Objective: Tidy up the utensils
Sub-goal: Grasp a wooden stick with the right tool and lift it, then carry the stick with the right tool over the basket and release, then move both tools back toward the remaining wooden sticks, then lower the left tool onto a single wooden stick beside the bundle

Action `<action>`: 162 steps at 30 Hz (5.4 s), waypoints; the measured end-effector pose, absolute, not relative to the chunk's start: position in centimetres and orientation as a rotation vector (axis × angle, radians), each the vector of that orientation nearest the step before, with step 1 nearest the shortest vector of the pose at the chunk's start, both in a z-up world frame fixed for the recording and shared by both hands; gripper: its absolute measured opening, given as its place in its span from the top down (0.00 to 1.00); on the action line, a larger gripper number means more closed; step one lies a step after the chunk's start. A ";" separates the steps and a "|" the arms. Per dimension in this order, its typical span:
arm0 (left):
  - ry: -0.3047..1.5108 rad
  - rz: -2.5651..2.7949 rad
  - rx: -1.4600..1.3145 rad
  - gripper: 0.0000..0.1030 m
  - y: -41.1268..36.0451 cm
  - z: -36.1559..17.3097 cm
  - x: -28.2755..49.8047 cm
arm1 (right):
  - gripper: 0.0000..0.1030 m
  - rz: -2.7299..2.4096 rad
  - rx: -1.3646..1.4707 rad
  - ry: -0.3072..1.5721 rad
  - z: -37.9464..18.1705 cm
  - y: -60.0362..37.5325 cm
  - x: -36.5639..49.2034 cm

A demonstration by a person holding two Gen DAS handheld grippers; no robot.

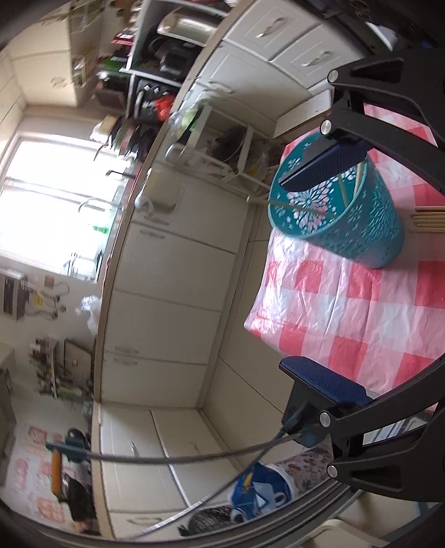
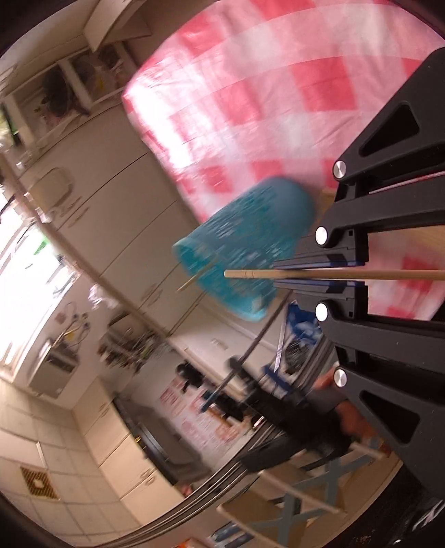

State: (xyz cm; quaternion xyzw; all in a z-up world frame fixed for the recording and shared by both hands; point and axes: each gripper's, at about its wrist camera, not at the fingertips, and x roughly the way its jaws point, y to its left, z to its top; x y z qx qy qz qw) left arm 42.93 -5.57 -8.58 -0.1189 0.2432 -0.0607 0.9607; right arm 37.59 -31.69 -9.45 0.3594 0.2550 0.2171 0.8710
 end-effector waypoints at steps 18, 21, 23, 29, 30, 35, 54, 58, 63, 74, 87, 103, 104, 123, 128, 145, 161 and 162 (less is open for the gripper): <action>0.508 -0.013 -0.396 0.09 -0.4 -9.2 44.2 | 0.94 0.093 0.523 0.308 -5.0 -27.3 48.7; 0.514 -0.014 -0.398 0.09 -0.5 -9.3 44.3 | 0.94 0.100 0.497 0.353 -5.8 -26.8 48.9; 0.513 -0.017 -0.396 0.09 -0.6 -9.3 44.2 | 0.94 0.103 0.494 0.372 -6.0 -26.8 48.9; 0.518 -0.018 -0.380 0.09 -1.1 -9.5 44.1 | 0.83 0.132 0.460 0.388 -5.5 -26.6 47.1; 0.519 -0.019 -0.378 0.09 -1.2 -9.5 44.1 | 0.83 0.139 0.455 0.386 -5.3 -26.6 46.6; 0.522 -0.019 -0.362 0.08 -1.6 -9.5 44.0 | 0.83 0.154 0.416 0.346 -3.9 -26.9 43.3; 0.537 -0.027 -0.241 0.08 -2.7 -10.0 43.0 | 0.74 0.061 0.262 0.779 -17.2 -24.4 37.5; 0.540 -0.025 -0.209 0.08 -2.8 -10.1 42.8 | 0.74 0.056 0.229 0.834 -18.5 -23.6 37.9; 0.551 -0.035 -0.175 0.08 -2.9 -10.4 42.6 | 0.74 0.064 0.178 0.884 -20.0 -22.5 37.9; 0.652 -0.171 0.058 0.08 -6.4 -15.3 40.2 | 0.78 0.067 0.083 0.926 -21.0 -21.9 37.6; 0.911 -0.323 0.153 0.08 -13.2 -22.8 40.1 | 0.87 0.026 0.132 0.944 -20.8 -25.1 37.8; 1.013 -0.277 0.117 0.08 -13.3 -25.3 41.6 | 0.87 0.051 0.137 0.945 -20.7 -25.9 37.2; 1.013 -0.275 0.118 0.08 -13.4 -25.3 41.6 | 0.87 0.052 0.137 0.945 -20.7 -25.9 37.2; 1.008 -0.247 0.182 0.08 -14.8 -25.4 41.9 | 0.87 0.050 0.124 0.944 -20.7 -25.7 37.2; 0.998 -0.272 0.193 0.10 -15.1 -25.2 41.6 | 0.87 0.048 0.104 0.943 -20.6 -25.3 37.2; 0.974 -0.431 0.197 0.87 -16.0 -24.4 40.4 | 0.89 0.103 0.051 0.959 -20.6 -24.0 37.2; 1.022 -0.424 0.119 0.73 -15.1 -24.3 42.0 | 0.90 0.087 0.077 0.961 -20.6 -24.8 38.0; 1.028 -0.431 0.115 0.89 -15.1 -24.3 42.1 | 0.90 0.092 0.080 0.962 -20.6 -24.8 38.0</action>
